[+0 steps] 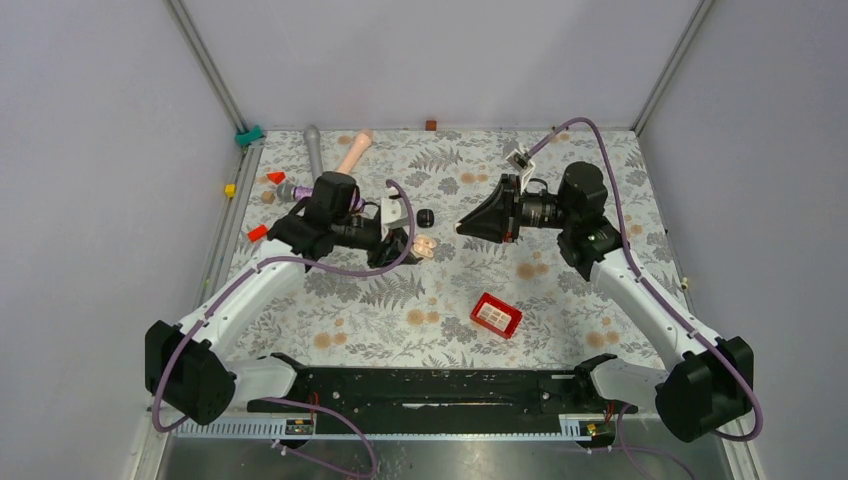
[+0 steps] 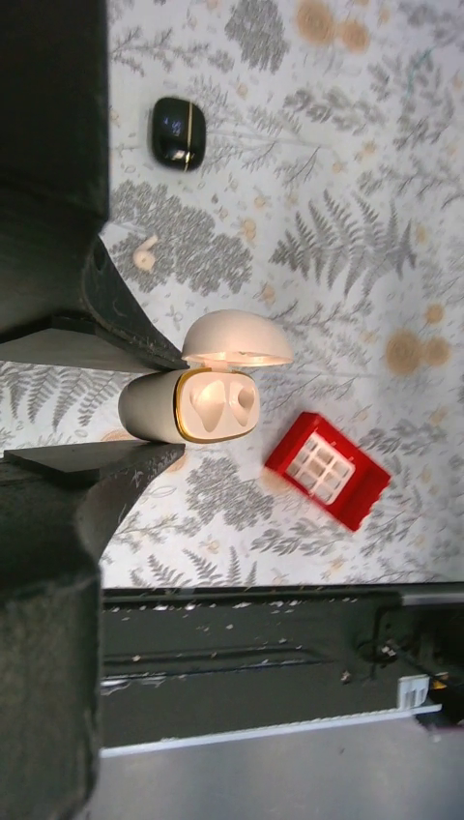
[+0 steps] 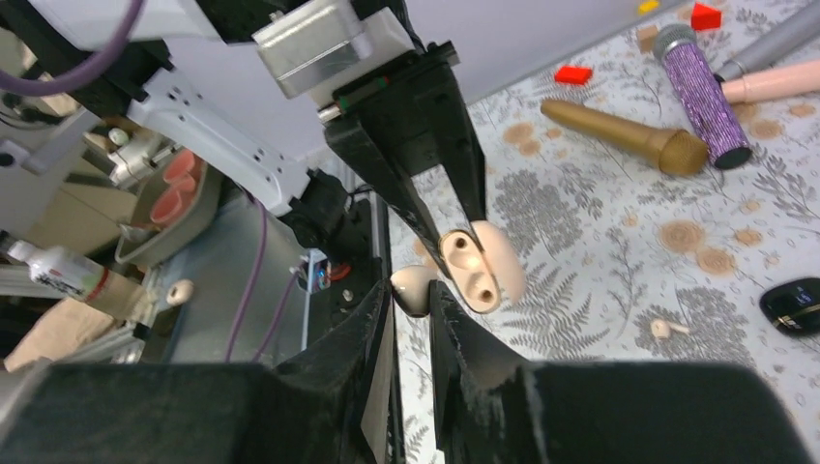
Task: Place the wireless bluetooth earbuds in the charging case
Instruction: Place the earbud in the charging case.
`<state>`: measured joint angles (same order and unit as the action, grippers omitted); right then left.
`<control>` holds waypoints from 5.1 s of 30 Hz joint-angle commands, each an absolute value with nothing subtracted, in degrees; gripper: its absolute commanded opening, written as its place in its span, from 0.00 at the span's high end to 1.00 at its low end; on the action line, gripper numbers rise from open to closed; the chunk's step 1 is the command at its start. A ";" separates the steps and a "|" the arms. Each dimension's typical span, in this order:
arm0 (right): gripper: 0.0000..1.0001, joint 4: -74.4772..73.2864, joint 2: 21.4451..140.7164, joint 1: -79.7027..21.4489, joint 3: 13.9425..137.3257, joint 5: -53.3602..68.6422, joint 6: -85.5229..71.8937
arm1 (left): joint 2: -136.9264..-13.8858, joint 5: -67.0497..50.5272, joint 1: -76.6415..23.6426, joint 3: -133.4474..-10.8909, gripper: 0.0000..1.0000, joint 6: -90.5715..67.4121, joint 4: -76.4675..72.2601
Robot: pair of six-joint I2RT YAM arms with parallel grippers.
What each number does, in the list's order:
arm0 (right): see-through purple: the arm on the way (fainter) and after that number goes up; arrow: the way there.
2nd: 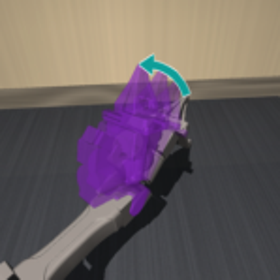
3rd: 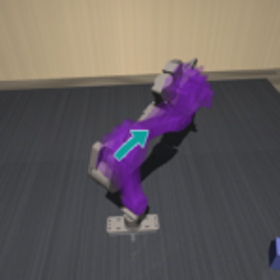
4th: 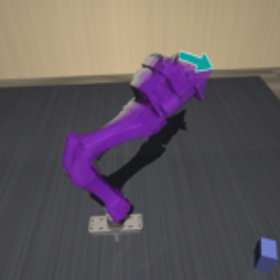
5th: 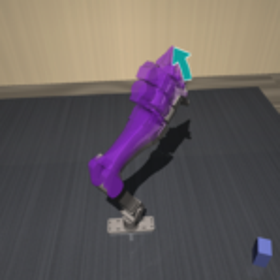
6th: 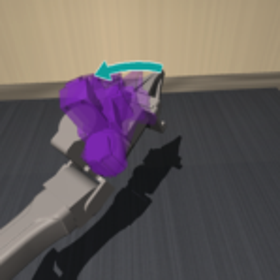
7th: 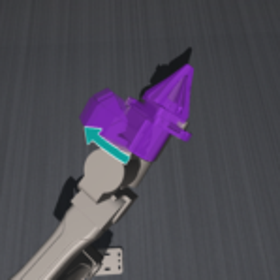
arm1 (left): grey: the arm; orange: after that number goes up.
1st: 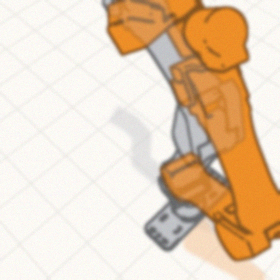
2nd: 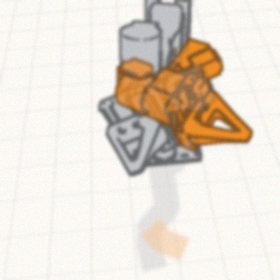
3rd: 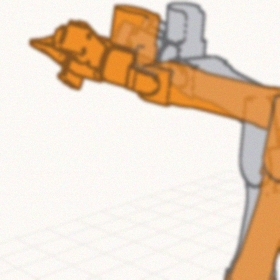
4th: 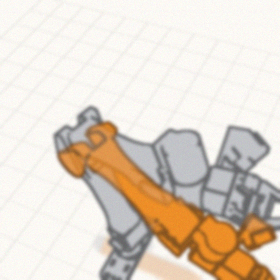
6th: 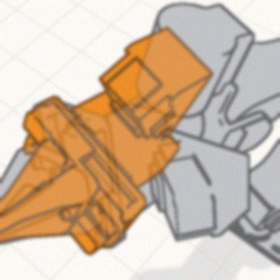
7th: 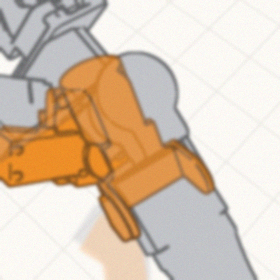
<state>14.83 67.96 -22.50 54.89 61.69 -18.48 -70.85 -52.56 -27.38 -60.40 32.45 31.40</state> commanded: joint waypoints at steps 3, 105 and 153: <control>0.86 33.33 65.42 -22.32 51.55 60.25 -32.84 | -66.53 -49.96 -30.14 -55.46 1.00 18.75 9.50; 0.84 40.14 71.14 -30.50 47.45 54.21 -29.56 | -76.20 -47.39 -32.83 -29.27 0.98 -20.44 -80.94; 0.57 39.00 63.79 -30.50 52.05 64.64 -31.54 | -73.86 -49.56 -31.43 -29.00 0.99 -19.38 -80.76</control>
